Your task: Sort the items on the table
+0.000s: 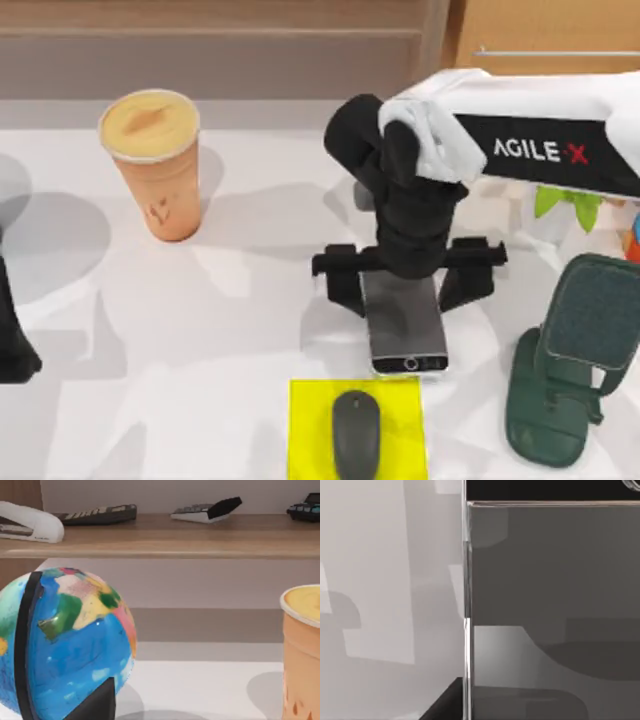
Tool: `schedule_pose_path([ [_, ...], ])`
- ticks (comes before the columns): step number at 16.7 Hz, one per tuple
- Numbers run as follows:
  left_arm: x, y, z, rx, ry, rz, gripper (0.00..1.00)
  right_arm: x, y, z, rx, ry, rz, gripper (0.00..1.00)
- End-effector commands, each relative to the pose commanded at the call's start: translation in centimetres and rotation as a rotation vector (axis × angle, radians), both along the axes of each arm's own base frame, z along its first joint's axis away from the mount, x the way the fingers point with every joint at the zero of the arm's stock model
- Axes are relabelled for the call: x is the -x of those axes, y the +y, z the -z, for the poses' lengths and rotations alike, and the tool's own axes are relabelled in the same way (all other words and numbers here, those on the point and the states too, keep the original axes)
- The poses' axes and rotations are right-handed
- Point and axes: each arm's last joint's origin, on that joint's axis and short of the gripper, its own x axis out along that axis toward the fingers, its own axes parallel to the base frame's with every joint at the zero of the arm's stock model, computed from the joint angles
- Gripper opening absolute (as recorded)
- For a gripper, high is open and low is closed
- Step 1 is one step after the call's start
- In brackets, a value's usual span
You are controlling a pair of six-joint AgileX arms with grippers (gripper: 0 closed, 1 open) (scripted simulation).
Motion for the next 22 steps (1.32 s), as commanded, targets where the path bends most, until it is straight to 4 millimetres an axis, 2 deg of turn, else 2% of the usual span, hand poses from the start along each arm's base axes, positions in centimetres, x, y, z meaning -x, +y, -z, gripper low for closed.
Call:
schedule_pose_path([
  [5, 0.0, 0.0, 0.0, 0.000, 0.000, 0.000, 1.00, 0.1, 0.0, -2.5, 0.001, 0.002, -0.003, 0.00],
  [9, 0.0, 0.0, 0.0, 0.000, 0.000, 0.000, 1.00, 0.1, 0.1, -2.3, 0.004, 0.003, -0.001, 0.00],
  [11, 0.0, 0.0, 0.0, 0.000, 0.000, 0.000, 1.00, 1.2, 0.8, -3.3, 0.020, -0.030, -0.001, 0.00],
  [14, 0.0, 0.0, 0.0, 0.000, 0.000, 0.000, 1.00, 5.8, 2.8, -5.5, 0.095, -0.128, 0.007, 0.00],
  [17, 0.0, 0.0, 0.0, 0.000, 0.000, 0.000, 1.00, 12.5, 3.7, -7.5, 0.193, -0.284, 0.042, 0.00],
  [19, 0.0, 0.0, 0.0, 0.000, 0.000, 0.000, 1.00, 16.9, 3.0, -8.6, 0.244, -0.421, 0.077, 0.00],
  [22, 0.0, 0.0, 0.0, 0.000, 0.000, 0.000, 1.00, 22.0, 0.2, -9.7, 0.282, -0.655, 0.138, 0.00],
])
